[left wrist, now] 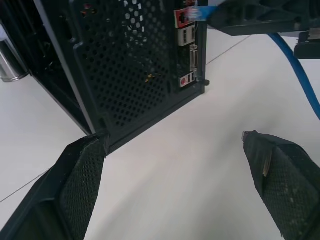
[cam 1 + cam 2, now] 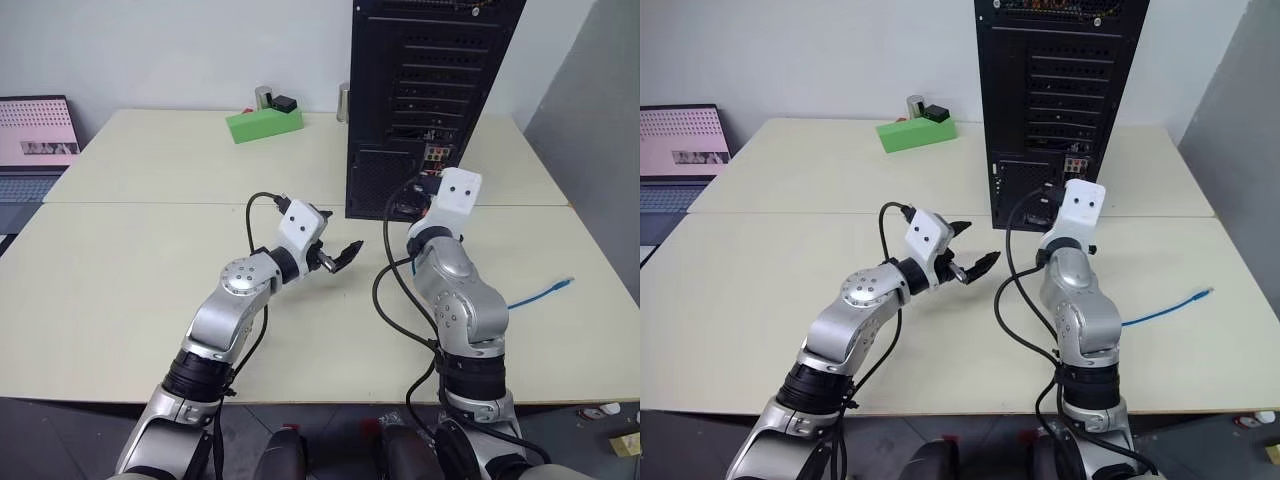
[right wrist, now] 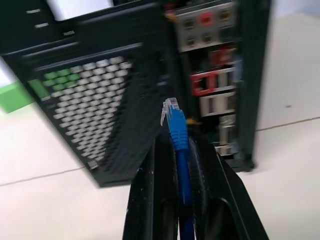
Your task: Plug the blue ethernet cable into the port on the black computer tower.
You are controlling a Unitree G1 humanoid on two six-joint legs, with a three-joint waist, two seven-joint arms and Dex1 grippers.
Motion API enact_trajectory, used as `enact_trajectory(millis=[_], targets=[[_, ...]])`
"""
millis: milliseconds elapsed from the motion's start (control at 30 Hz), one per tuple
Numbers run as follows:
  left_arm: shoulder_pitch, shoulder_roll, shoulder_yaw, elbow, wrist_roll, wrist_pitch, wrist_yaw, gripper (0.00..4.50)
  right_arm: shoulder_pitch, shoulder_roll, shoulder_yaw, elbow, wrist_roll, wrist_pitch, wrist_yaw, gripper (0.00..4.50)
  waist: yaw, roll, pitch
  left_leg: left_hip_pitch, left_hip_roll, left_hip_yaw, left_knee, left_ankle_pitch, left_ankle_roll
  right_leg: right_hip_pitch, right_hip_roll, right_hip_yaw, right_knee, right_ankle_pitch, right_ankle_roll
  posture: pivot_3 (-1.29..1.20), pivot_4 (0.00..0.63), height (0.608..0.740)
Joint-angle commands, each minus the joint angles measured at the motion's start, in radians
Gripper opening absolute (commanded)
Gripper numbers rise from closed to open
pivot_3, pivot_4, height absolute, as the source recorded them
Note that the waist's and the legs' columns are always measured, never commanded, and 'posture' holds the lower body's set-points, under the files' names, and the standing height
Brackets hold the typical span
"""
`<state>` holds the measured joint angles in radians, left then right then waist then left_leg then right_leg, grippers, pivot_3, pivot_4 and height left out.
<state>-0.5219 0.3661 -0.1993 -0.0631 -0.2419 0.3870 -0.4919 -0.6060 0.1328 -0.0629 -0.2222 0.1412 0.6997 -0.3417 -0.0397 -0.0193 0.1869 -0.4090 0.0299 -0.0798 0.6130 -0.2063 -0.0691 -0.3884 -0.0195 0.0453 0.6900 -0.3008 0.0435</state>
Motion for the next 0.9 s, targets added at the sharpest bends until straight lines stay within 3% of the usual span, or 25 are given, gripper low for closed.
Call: enact_trajectory(millis=[33,500,900], targets=[[-0.053,-0.022,0.026,-0.007,-0.002,0.029,-0.009,4.5,-0.062,-0.001,-0.022,0.03,-0.016,-0.06,-0.001,0.02,-0.001,0.0,0.0,0.0,0.0,0.0,0.0,0.0,0.0,0.0,0.0,0.0,0.0,0.0,0.0,0.0,0.15,0.74],[-0.135,-0.049,0.011,0.09,0.045,-0.056,-0.093,4.5,-0.108,-0.033,-0.044,0.158,-0.031,-0.124,0.037,0.02,-0.001,0.0,0.0,0.0,0.0,0.0,0.0,0.0,0.0,0.0,0.0,0.0,0.0,0.0,0.0,0.0,0.15,0.74],[-0.119,-0.059,0.016,0.083,0.073,-0.066,-0.102,4.5,-0.113,-0.045,-0.044,0.197,-0.057,-0.159,0.043,0.02,-0.002,0.0,0.0,0.0,0.0,0.0,-0.001,0.0,0.0,0.0,0.0,0.0,0.0,0.0,0.0,0.0,0.15,0.74]])
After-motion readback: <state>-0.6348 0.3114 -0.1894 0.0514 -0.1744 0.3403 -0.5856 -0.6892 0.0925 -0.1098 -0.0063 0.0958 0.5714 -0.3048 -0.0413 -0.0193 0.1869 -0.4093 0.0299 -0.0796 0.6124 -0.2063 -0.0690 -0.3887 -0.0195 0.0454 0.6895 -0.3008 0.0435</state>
